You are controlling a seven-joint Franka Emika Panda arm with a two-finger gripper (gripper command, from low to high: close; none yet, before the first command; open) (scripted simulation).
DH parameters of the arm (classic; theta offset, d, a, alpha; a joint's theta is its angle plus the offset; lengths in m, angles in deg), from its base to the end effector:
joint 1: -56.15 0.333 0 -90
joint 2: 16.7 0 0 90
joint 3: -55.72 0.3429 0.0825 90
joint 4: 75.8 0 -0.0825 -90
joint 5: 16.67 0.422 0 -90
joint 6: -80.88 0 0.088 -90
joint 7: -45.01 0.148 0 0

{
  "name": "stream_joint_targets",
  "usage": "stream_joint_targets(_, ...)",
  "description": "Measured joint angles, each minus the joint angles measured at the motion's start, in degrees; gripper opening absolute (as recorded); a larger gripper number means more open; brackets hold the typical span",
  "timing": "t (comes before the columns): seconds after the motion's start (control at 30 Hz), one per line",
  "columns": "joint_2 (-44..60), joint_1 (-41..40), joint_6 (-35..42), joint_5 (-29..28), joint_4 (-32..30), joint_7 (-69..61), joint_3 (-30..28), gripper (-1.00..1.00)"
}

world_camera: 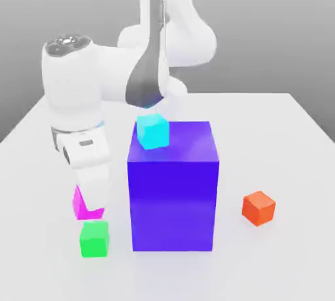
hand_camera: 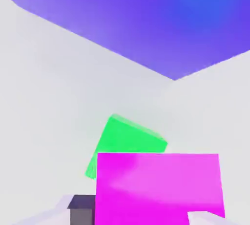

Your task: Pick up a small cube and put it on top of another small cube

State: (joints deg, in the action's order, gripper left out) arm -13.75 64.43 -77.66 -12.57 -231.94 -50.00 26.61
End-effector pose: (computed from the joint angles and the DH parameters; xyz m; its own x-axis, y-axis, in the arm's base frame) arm 0.3861 -0.1534 0.1604 0.3356 0.9420 0.0012 0.9420 -0.3356 -0.0022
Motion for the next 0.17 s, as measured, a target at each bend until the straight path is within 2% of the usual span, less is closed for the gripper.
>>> stream_joint_targets(0.03,2.51,-1.31,-2.08,3.72,0.14,-2.68,1.99,-1.0)
stream_joint_targets(0.07,4.9,-2.86,-4.04,7.25,0.34,-5.23,4.28,1.0)
stream_joint_targets(0.17,4.9,-2.86,-4.03,7.26,0.34,-5.24,4.28,1.0)
